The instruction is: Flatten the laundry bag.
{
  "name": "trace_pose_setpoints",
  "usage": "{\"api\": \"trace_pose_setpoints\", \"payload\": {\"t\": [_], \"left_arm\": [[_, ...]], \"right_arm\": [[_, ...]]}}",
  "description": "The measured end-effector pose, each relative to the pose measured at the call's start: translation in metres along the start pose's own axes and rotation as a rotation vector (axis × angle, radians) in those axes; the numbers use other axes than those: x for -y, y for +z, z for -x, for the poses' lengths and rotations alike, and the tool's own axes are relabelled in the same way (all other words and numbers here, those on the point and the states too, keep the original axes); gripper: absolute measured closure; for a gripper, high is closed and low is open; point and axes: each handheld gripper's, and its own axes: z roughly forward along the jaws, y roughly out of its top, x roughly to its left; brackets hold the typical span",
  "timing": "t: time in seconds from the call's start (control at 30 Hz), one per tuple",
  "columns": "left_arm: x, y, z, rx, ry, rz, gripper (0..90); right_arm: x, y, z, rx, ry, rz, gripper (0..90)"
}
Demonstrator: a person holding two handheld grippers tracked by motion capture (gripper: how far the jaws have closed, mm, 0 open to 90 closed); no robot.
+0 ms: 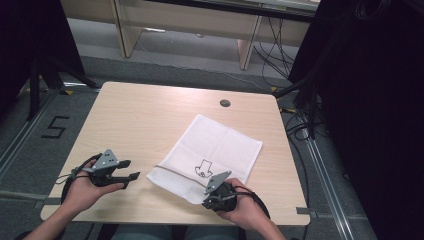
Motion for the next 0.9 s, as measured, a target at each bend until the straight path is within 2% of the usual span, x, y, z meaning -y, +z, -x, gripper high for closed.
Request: {"api": "trace_pose_setpoints", "payload": {"t": [0.07, 0.1, 0.13, 0.17, 0.2, 0.27, 0.3, 0.33, 0.4, 0.43, 0.47, 0.5, 0.57, 0.6, 0.63, 0.67, 0.7, 0.77, 0.8, 0.9], "left_arm": [[0.000, 0.000, 0.000, -0.007, -0.003, 0.006, 43.0], [-0.001, 0.001, 0.001, 0.001, -0.016, 0.019, 43.0], [-0.001, 0.001, 0.001, 0.013, -0.027, 0.029, 43.1], [-0.002, 0.002, 0.002, 0.021, -0.034, 0.035, 43.2], [-0.003, 0.003, 0.004, 0.027, -0.039, 0.042, 43.4], [-0.004, 0.006, 0.008, 0.045, -0.036, 0.043, 44.3], [-0.004, 0.008, 0.010, 0.051, -0.038, 0.041, 44.6], [-0.004, 0.011, 0.012, 0.062, -0.042, 0.047, 45.6], [-0.007, 0.016, 0.014, 0.085, -0.051, 0.065, 51.0], [-0.009, 0.019, 0.015, 0.111, -0.063, 0.079, 53.8], [-0.011, 0.021, 0.016, 0.117, -0.064, 0.082, 57.2], [-0.013, 0.025, 0.017, 0.126, -0.060, 0.071, 60.6], [-0.014, 0.031, 0.019, 0.140, -0.045, 0.045, 65.0], [-0.014, 0.035, 0.021, 0.150, -0.039, 0.033, 66.5], [-0.013, 0.039, 0.024, 0.152, -0.042, 0.010, 67.9], [-0.012, 0.043, 0.025, 0.162, -0.031, -0.018, 69.5], [-0.011, 0.047, 0.026, 0.161, -0.006, -0.035, 71.1], [-0.010, 0.053, 0.030, 0.169, 0.006, -0.088, 73.9], [-0.010, 0.055, 0.029, 0.169, 0.038, -0.120, 74.9], [-0.008, 0.062, 0.032, 0.169, 0.060, -0.176, 78.2]], "right_arm": [[0.001, 0.002, -0.001, -0.017, 0.006, -0.024, 88.4], [0.001, 0.003, -0.003, -0.036, 0.029, -0.046, 87.1], [0.002, 0.005, -0.001, -0.044, -0.002, -0.042, 85.0], [0.002, 0.006, -0.001, -0.047, 0.002, -0.042, 81.6], [0.002, 0.005, -0.004, -0.047, 0.039, -0.044, 78.0], [0.002, 0.001, -0.003, -0.072, 0.052, -0.007, 72.2], [0.002, -0.002, -0.001, -0.064, 0.053, 0.026, 69.0], [0.002, -0.006, 0.000, -0.058, 0.084, 0.055, 65.6], [0.002, -0.013, 0.005, -0.062, 0.094, 0.103, 60.2], [0.003, -0.016, 0.008, -0.059, 0.105, 0.121, 59.2], [0.004, -0.019, 0.010, -0.050, 0.124, 0.138, 58.9], [0.006, -0.022, 0.013, -0.046, 0.135, 0.152, 58.5], [0.008, -0.029, 0.018, -0.010, 0.188, 0.170, 58.6], [0.010, -0.032, 0.021, 0.023, 0.224, 0.167, 59.3], [0.013, -0.033, 0.025, 0.057, 0.256, 0.154, 61.0], [0.016, -0.033, 0.030, 0.102, 0.309, 0.137, 65.2], [0.021, -0.031, 0.036, 0.136, 0.362, 0.117, 70.1], [0.030, -0.029, 0.049, 0.186, 0.426, 0.044, 81.2], [0.035, -0.028, 0.055, 0.198, 0.451, 0.022, 85.5], [0.044, -0.024, 0.068, 0.216, 0.533, -0.019, 90.0]]}}
